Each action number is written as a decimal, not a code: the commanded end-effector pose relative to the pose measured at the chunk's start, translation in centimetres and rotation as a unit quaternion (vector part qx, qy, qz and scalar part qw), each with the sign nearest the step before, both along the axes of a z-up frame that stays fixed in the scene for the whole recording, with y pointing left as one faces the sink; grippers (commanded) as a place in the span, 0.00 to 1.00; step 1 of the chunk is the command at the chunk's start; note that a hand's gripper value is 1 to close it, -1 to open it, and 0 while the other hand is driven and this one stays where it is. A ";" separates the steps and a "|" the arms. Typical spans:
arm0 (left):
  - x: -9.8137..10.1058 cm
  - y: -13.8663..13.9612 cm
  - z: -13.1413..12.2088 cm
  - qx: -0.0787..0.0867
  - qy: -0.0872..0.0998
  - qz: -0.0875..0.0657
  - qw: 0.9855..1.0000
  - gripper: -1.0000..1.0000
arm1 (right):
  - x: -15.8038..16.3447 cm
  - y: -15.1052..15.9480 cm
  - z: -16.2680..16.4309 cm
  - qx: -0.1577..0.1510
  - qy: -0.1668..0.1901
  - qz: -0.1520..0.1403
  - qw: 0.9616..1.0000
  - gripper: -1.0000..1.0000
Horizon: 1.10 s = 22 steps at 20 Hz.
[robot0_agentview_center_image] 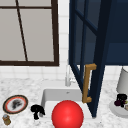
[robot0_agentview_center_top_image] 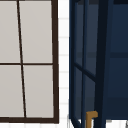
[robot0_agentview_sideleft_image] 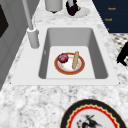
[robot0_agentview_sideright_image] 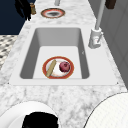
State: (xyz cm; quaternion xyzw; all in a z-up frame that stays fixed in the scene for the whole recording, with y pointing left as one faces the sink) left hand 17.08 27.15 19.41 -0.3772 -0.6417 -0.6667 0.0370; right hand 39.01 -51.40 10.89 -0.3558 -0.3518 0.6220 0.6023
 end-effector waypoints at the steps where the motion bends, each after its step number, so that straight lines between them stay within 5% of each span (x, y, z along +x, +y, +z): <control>1: 0.0 0.0 0.0 0.000 0.000 0.000 1.000 0.50 | 1.4 0.2 -3.1 -0.021 0.000 0.047 0.999 1.00; 5: 0.0 0.0 0.0 0.000 0.000 0.000 1.000 0.50 | 3.0 -0.5 -2.2 0.007 0.038 0.068 0.997 1.00; 6: 0.0 0.0 0.0 0.000 0.000 0.000 1.000 0.50 | 2.4 -0.8 -2.2 0.015 0.050 0.067 0.996 0.00; 12: 0.0 0.0 0.0 0.000 0.000 0.000 1.000 0.50 | 1.6 -1.6 2.0 0.029 0.097 0.018 0.995 0.00; 14: 0.0 0.0 0.0 0.000 0.000 0.000 1.000 0.50 | 1.0 -1.4 3.8 0.003 0.104 0.008 0.995 0.00; 15: 0.0 0.0 0.0 0.000 0.000 0.000 1.000 0.50 | 0.8 -1.5 3.8 0.010 0.133 0.024 0.991 0.00; 18: 0.0 0.0 0.0 0.000 0.000 0.000 1.000 0.50 | 0.4 -0.8 4.6 -0.002 0.127 0.012 0.992 0.00; 22: 0.0 0.0 0.0 0.000 0.000 0.000 1.000 0.50 | 0.3 -0.8 4.5 0.005 0.150 0.022 0.988 0.00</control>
